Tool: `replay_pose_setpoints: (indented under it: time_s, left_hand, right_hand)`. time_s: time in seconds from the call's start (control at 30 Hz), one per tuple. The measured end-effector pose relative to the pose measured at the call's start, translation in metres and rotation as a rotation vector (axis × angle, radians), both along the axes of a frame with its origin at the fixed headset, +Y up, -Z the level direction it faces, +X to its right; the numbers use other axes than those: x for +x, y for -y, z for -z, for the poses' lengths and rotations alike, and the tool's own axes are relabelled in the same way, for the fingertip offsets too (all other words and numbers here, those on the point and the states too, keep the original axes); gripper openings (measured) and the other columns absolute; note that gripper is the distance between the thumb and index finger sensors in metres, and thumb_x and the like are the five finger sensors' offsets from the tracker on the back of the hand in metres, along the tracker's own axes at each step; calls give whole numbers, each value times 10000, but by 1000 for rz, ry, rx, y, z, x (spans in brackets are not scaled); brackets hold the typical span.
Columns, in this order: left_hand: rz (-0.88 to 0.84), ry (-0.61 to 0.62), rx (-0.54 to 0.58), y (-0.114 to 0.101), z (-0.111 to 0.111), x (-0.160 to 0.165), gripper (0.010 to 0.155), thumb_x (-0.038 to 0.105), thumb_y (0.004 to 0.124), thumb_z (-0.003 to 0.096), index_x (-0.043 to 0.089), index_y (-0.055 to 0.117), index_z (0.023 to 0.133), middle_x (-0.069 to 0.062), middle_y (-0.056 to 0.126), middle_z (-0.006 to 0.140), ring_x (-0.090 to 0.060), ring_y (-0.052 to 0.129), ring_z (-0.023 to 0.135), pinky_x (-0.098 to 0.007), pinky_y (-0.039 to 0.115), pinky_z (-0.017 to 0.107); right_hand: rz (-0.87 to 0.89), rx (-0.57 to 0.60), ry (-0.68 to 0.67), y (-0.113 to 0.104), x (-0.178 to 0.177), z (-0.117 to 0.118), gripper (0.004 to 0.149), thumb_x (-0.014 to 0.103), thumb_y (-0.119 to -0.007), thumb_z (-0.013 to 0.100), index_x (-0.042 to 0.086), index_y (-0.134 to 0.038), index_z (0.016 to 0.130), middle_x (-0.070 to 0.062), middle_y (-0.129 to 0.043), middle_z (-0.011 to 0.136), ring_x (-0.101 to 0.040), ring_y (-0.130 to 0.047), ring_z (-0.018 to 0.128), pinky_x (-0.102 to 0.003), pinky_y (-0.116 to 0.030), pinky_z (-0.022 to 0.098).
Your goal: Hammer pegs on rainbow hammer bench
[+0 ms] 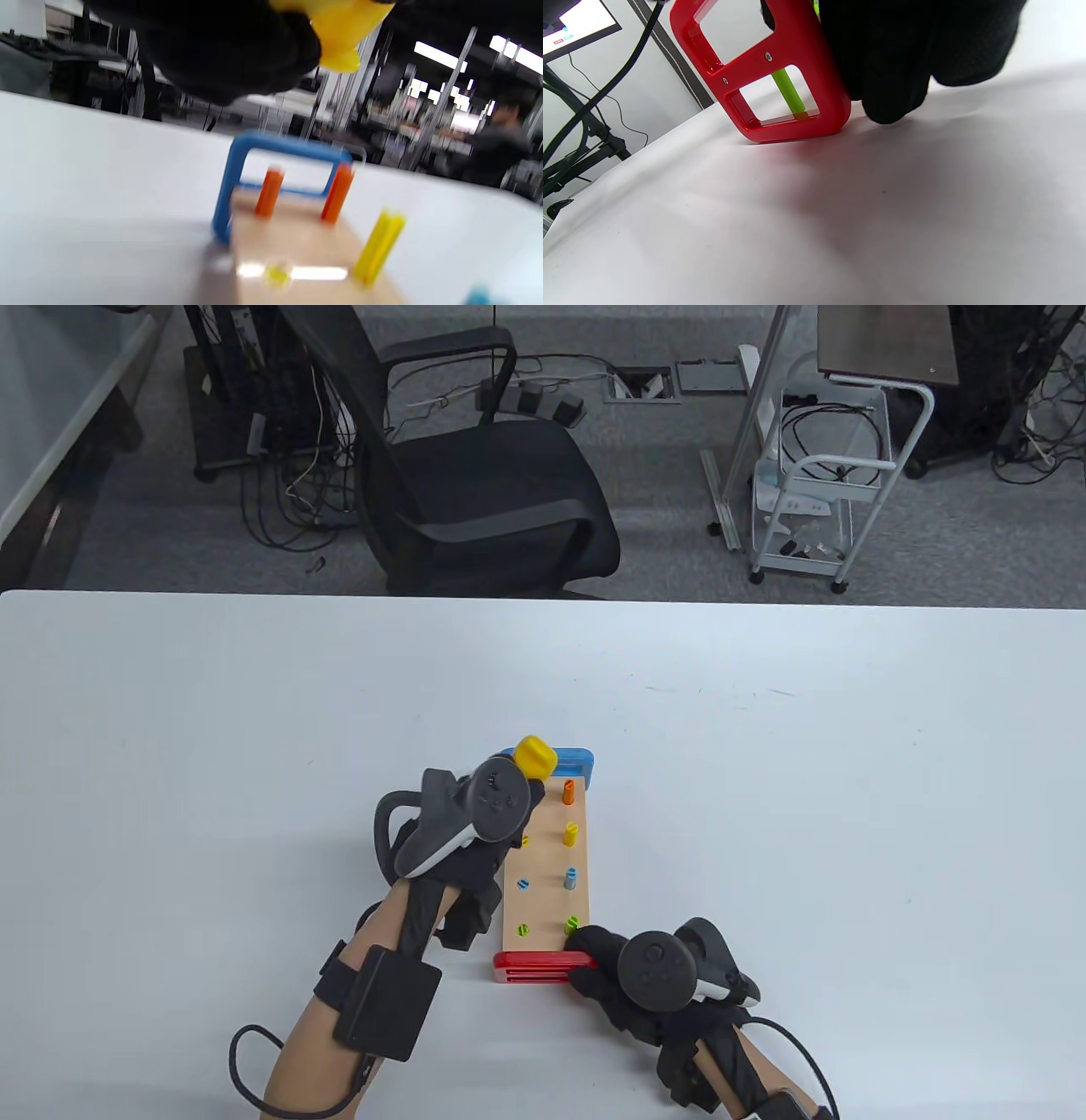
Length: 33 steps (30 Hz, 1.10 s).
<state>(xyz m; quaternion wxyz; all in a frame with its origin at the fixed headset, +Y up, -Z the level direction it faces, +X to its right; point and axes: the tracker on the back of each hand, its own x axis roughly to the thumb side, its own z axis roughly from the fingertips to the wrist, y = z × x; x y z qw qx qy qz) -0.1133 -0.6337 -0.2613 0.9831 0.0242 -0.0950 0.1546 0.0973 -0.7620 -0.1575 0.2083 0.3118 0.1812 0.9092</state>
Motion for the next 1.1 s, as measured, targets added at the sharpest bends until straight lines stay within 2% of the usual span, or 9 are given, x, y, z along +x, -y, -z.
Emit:
replay_pose_setpoints:
  time_s: [0.13, 0.23, 0.53, 0.63, 0.67, 0.7, 0.97, 1.03, 1.1]
  left_hand:
    - [-174, -16, -7, 21, 4, -2, 679, 540, 557, 588, 26, 664, 1019, -128, 1005, 627, -239, 1051, 277, -315, 900, 187]
    - [319, 16, -356, 60, 16, 7, 664, 585, 473, 579, 103, 610, 1015, -2, 989, 640, -118, 1058, 281, -220, 919, 198]
    - [-151, -30, 64, 11, -1, -10, 676, 554, 543, 589, 52, 653, 1028, -109, 999, 644, -228, 1048, 292, -304, 896, 202]
    - [281, 11, -391, 69, 21, 7, 674, 548, 558, 590, 36, 687, 1008, -106, 1014, 600, -217, 1042, 237, -293, 886, 160]
    - [362, 9, -392, 58, 16, 3, 660, 596, 459, 584, 121, 566, 1031, 12, 965, 679, -110, 1052, 313, -213, 916, 227]
    - [210, 5, -200, 54, 15, 4, 669, 565, 534, 594, 58, 671, 1008, -67, 1010, 604, -178, 1045, 235, -262, 894, 159]
    - [-138, -38, 124, 2, -9, -11, 678, 558, 543, 588, 57, 649, 1031, -106, 997, 648, -226, 1046, 289, -302, 893, 200]
    - [-35, -30, 17, 26, 3, -3, 674, 547, 556, 587, 40, 673, 1016, -114, 1008, 619, -230, 1045, 257, -305, 890, 174]
    - [375, -9, -386, 70, 19, 7, 668, 554, 549, 588, 51, 678, 1008, -96, 1010, 606, -210, 1043, 243, -289, 888, 166]
  right_hand:
    - [2, -1, -1, 0, 0, 0, 615, 447, -394, 575, 99, -409, 1081, -321, -713, 1033, -497, -833, 788, -666, -689, 582]
    - [1, 0, -2, 0, 0, 0, 614, 446, -394, 576, 98, -411, 1081, -321, -714, 1033, -495, -834, 788, -665, -689, 582]
    - [1, 4, -1, 0, 0, 0, 614, 446, -394, 575, 98, -411, 1080, -320, -716, 1031, -494, -836, 786, -665, -690, 581]
    - [1, 4, -1, 0, 0, 0, 614, 446, -394, 575, 98, -412, 1081, -319, -716, 1032, -494, -835, 788, -666, -690, 581]
    - [1, 4, 0, 0, -1, 0, 614, 446, -394, 575, 97, -412, 1081, -322, -716, 1031, -494, -836, 786, -665, -691, 581]
    - [-3, 6, 0, -1, -1, 0, 615, 445, -394, 575, 96, -413, 1081, -321, -716, 1031, -495, -837, 785, -666, -691, 580]
    - [1, 4, -4, -1, 0, 0, 615, 446, -394, 575, 97, -411, 1080, -321, -716, 1030, -495, -835, 786, -667, -688, 581]
    - [-1, 5, -4, -1, -1, 0, 614, 445, -393, 575, 97, -412, 1080, -320, -716, 1031, -493, -836, 787, -666, -689, 582]
    - [-3, 9, -2, -1, -1, 0, 614, 445, -393, 575, 96, -413, 1080, -320, -719, 1030, -494, -837, 786, -667, -690, 580]
